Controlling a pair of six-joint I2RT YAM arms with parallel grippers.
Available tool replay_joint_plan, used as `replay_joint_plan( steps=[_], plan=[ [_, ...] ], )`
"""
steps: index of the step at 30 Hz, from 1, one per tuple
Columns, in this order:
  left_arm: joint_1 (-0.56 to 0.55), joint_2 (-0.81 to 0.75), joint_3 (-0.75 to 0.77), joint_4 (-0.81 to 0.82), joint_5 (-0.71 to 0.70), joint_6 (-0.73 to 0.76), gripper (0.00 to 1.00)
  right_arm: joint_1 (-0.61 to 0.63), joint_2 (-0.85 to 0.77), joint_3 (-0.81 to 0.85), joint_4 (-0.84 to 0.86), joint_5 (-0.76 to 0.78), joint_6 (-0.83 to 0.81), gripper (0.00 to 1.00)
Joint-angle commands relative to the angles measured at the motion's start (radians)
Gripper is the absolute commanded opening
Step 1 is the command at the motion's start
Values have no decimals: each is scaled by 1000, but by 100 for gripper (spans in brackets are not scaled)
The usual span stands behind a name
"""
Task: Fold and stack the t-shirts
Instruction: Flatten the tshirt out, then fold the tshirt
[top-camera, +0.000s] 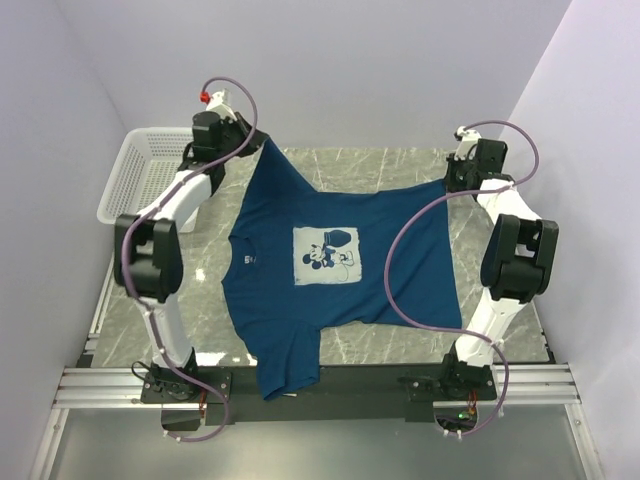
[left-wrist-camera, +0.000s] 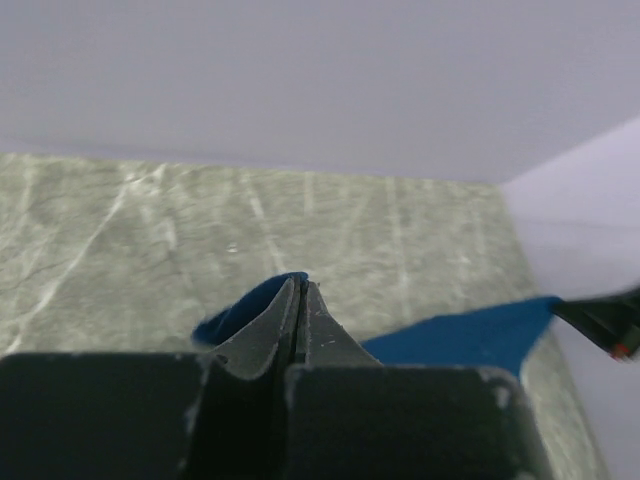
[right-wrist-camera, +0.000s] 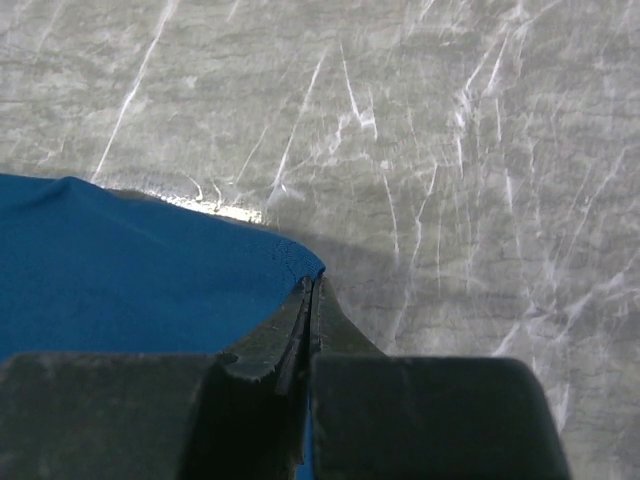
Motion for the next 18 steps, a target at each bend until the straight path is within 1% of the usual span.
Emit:
replay_joint_plan(
  steps=[1, 2, 7, 11, 18],
  plan=[
    [3, -128, -69, 88, 103, 23, 0, -13, -82, -13, 11, -20, 1, 0],
    [3, -145, -112, 89, 109, 26, 0, -16, -86, -19, 10, -23, 1, 0],
    [6, -243, -222, 77, 152, 34, 0, -30, -111, -38, 2, -52, 19, 0],
    [8, -295, -270, 65, 182, 32, 0, -33, -132, -74, 4, -66, 22, 0],
    [8, -401, -341, 20, 166, 63, 0, -49, -169, -121, 1, -70, 11, 0]
  ],
)
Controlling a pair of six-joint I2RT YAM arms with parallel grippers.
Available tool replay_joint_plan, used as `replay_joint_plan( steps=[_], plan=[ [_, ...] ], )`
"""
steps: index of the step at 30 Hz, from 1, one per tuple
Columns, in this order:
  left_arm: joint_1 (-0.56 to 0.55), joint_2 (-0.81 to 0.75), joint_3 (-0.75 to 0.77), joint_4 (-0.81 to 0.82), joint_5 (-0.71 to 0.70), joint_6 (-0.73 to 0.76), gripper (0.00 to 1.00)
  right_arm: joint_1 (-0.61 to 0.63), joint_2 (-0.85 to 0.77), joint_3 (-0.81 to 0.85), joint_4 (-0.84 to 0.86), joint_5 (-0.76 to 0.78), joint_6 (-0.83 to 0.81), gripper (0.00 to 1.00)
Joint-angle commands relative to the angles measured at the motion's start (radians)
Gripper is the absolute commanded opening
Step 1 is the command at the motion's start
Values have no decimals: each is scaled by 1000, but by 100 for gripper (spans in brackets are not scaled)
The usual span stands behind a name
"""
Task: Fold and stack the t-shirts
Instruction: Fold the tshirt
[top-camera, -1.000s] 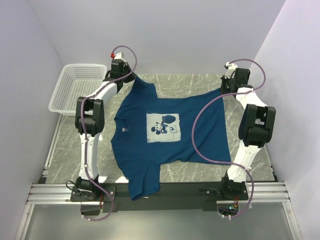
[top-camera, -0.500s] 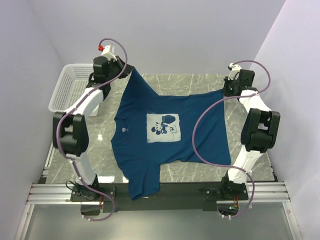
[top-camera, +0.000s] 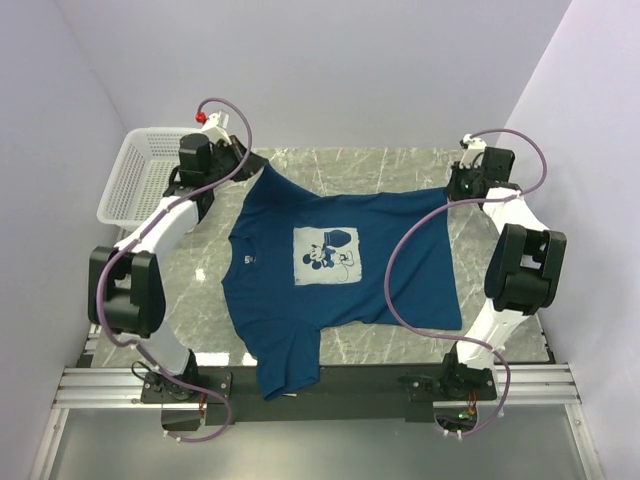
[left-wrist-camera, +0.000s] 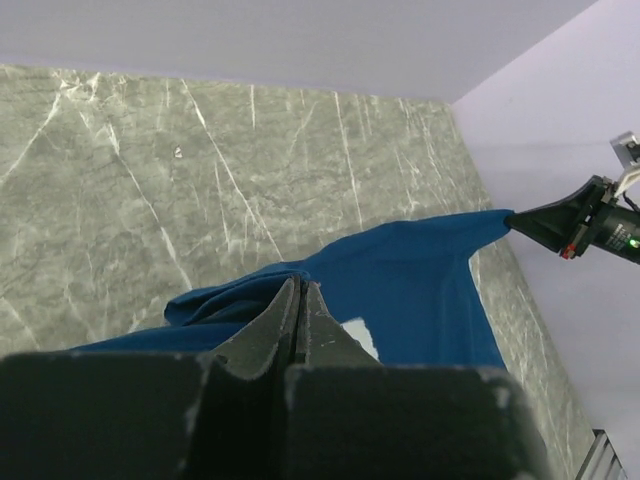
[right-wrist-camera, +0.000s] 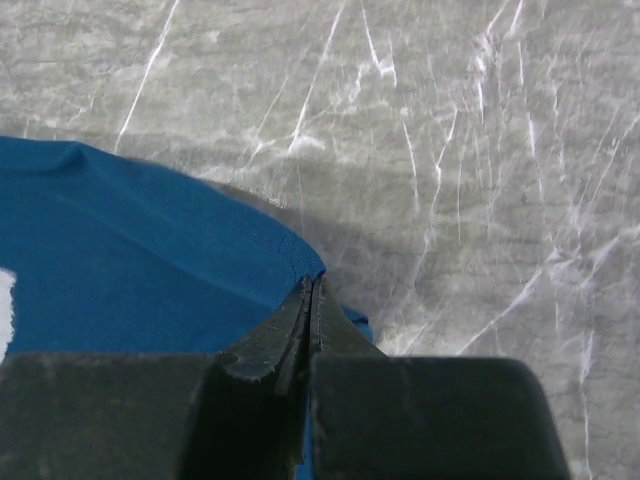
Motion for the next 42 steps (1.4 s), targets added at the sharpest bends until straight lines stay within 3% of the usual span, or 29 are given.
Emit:
replay_joint_plan(
  steps=[1, 24, 42],
  plan=[
    [4, -111, -27, 5, 11, 45, 0, -21, -73, -14, 14, -13, -10, 0],
    [10, -337, -213, -47, 5, 57, 0, -61, -99, -83, -4, -44, -36, 0],
    [10, -369, -282, -73, 39, 57, 0, -70, -112, -115, -17, -44, -52, 0]
  ],
)
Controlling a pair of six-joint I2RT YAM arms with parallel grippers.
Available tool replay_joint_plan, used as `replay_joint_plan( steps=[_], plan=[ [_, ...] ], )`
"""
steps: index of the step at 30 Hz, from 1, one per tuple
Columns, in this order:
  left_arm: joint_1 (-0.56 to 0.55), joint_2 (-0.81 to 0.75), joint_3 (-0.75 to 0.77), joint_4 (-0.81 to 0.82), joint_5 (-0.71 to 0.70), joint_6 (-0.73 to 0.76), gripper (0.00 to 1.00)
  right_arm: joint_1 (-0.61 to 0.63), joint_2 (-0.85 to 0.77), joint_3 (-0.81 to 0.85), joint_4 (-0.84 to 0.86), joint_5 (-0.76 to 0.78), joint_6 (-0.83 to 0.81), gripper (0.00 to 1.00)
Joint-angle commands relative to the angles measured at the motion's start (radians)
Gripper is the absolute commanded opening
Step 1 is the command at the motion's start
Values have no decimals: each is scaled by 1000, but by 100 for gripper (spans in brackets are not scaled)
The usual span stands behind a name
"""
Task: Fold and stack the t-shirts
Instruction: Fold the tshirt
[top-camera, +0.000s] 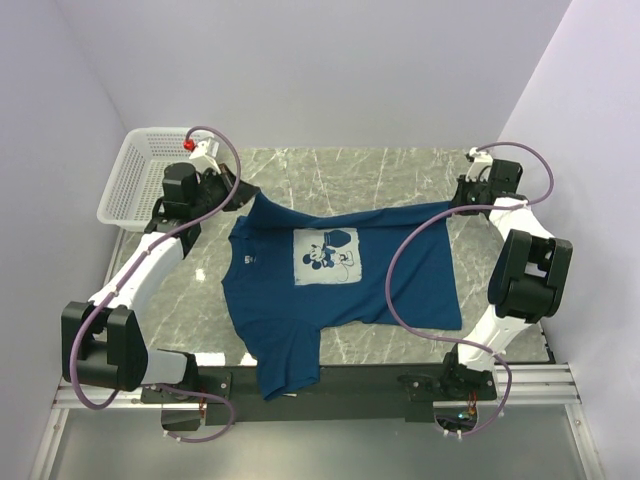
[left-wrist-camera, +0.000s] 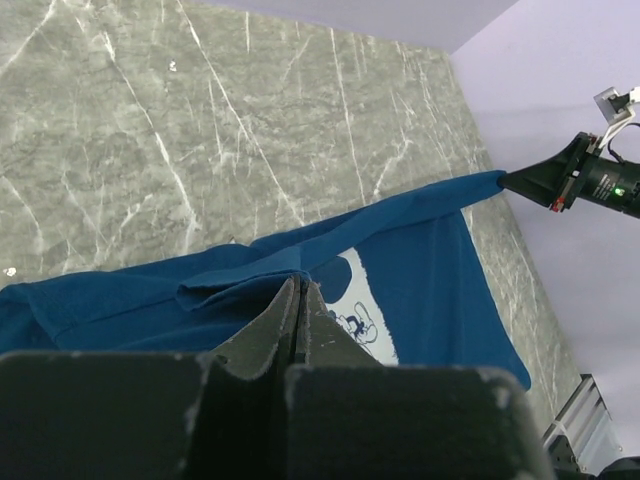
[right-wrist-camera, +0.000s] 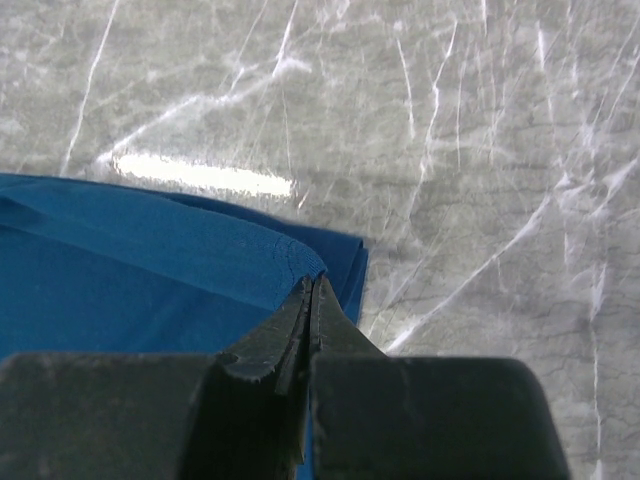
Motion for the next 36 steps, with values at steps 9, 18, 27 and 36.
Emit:
replay_joint_plan(
  steps=[9, 18, 27, 36],
  plan=[
    [5, -68, -24, -25, 64, 43, 0, -33, -92, -46, -9, 18, -41, 25],
    [5, -89, -68, -59, 96, 55, 0, -105, -192, -138, -15, 32, -78, 50],
    [5, -106, -88, -85, 110, 63, 0, -107, -235, -180, -51, -48, -82, 53],
    [5, -114, -105, -100, 114, 71, 0, -107, -242, -189, -57, -59, -85, 53]
  ],
)
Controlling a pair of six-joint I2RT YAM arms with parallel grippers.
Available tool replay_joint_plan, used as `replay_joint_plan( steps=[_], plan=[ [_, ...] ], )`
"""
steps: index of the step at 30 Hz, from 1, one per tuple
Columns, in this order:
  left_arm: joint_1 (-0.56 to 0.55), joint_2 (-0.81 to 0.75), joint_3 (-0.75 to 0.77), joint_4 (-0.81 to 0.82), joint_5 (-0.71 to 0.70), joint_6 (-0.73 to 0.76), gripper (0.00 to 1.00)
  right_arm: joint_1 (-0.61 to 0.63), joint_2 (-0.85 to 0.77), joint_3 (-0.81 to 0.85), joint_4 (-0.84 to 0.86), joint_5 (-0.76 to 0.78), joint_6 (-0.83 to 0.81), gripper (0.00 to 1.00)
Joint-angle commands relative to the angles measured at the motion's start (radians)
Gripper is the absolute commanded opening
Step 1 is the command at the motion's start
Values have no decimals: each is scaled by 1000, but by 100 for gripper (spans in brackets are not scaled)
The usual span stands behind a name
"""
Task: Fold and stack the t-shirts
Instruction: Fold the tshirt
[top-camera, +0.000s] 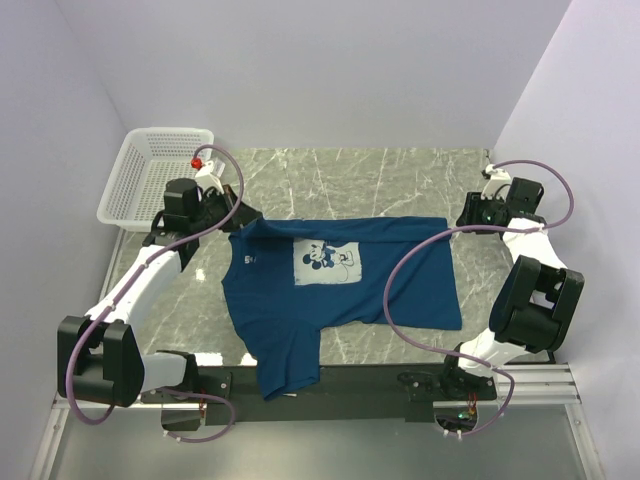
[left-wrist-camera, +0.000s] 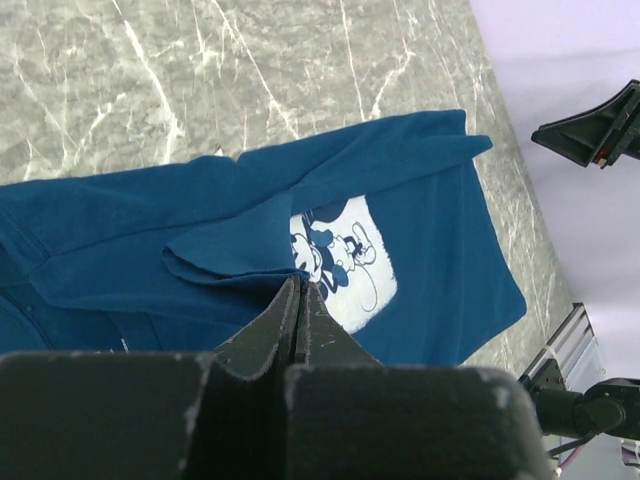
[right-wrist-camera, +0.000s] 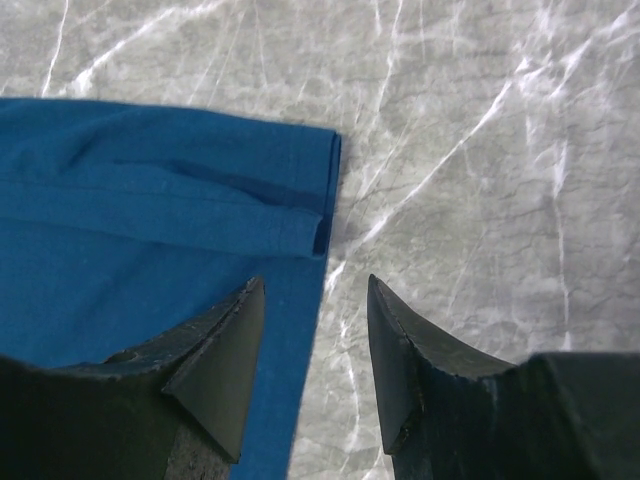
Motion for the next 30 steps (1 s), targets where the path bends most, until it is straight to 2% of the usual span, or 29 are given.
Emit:
replay_joint_plan(
  steps=[1, 26, 29, 30],
  plan=[
    [5, -38, -6, 12, 32, 26, 0, 2, -42, -8, -1, -19, -14, 53],
    [5, -133, -78, -183, 15, 59, 0, 2, -51, -1, -14, -41, -3, 53],
    [5, -144, -73, -269, 21, 68, 1, 2, -47, 1, -17, -42, -3, 53],
    [5, -148, -72, -298, 17, 62, 5, 2, -48, 1, -15, -42, -2, 53]
  ],
)
